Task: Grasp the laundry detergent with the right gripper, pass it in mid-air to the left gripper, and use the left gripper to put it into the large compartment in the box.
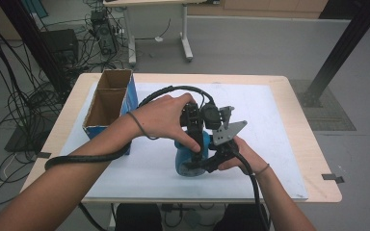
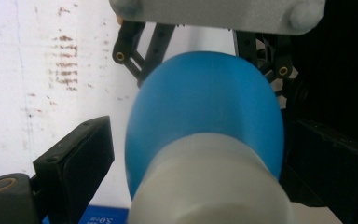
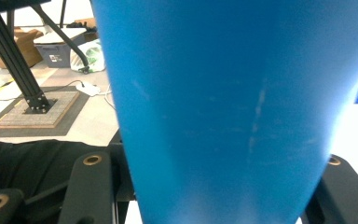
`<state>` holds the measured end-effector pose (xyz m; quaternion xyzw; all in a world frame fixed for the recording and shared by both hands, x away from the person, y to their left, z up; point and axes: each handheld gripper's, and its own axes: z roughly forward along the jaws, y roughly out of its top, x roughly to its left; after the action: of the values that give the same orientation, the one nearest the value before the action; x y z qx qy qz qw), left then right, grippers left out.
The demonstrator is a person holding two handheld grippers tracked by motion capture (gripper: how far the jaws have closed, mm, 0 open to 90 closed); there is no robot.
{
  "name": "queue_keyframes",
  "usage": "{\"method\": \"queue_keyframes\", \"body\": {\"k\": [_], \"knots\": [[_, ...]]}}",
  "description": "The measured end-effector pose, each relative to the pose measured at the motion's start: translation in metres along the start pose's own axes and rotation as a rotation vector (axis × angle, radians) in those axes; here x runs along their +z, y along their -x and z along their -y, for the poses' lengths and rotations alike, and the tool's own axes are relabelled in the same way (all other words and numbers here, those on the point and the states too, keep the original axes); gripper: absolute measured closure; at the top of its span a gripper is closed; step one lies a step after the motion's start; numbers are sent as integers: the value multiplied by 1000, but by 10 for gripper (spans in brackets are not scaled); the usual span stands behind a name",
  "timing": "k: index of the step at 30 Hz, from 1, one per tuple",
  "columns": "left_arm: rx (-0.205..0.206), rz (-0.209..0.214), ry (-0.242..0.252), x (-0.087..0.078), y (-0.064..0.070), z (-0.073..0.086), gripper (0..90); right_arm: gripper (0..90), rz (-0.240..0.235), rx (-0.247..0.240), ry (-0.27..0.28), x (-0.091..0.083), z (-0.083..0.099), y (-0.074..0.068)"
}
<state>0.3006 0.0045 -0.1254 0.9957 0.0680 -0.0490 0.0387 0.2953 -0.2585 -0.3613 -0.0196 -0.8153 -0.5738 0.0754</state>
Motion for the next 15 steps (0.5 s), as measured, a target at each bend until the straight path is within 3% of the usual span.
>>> {"method": "queue_keyframes", "body": {"k": [15], "knots": [[-3,-6,3,-1,0,1,78,426,7,4,0,-1,1,2]]}}
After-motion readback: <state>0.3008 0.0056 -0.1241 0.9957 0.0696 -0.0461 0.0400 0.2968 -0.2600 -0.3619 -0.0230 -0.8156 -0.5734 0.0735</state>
